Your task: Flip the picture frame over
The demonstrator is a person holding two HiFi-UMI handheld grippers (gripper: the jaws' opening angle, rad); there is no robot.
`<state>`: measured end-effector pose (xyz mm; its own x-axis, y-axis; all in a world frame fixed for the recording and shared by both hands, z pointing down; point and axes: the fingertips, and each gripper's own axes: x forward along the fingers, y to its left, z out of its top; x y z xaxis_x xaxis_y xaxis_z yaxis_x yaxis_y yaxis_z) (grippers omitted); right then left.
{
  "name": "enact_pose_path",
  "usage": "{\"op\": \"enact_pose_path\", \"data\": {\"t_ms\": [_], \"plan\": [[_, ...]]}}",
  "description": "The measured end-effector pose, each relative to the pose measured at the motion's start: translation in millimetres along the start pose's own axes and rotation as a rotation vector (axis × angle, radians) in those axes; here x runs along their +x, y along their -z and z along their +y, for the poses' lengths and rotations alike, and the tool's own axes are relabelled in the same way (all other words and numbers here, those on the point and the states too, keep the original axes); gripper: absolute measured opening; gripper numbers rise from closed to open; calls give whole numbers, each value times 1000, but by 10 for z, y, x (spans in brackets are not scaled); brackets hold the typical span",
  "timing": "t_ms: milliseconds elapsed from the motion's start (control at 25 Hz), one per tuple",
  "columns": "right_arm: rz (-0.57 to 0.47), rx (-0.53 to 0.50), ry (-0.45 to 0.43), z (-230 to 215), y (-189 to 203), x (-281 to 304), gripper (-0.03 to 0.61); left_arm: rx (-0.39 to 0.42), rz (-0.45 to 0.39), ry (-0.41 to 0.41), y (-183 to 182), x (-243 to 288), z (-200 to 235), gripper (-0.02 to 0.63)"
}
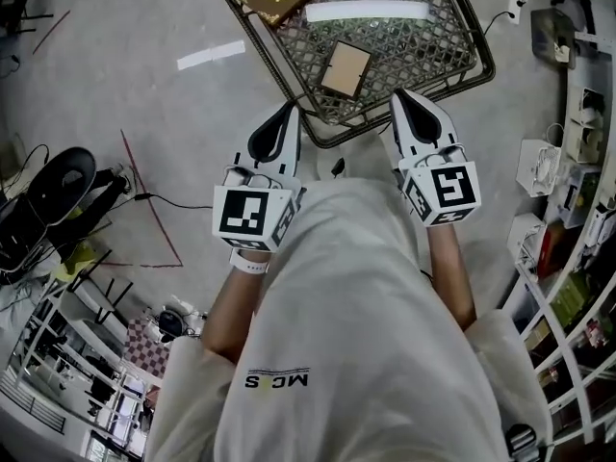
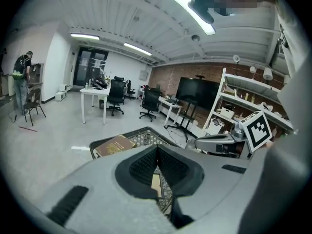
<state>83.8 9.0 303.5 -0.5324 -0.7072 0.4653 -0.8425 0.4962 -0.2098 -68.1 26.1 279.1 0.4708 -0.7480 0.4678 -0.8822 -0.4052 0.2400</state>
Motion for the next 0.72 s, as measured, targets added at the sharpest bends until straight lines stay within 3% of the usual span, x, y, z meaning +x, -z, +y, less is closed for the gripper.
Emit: {"op": "enact_pose_path", "data": {"t_ms": [560, 720], "plan": [[63, 27, 16, 115, 338, 530, 18, -15, 75, 44, 410, 291, 309, 25], [88, 25, 3, 179, 488, 709, 44, -22, 99, 45, 587, 344, 404, 25]]}}
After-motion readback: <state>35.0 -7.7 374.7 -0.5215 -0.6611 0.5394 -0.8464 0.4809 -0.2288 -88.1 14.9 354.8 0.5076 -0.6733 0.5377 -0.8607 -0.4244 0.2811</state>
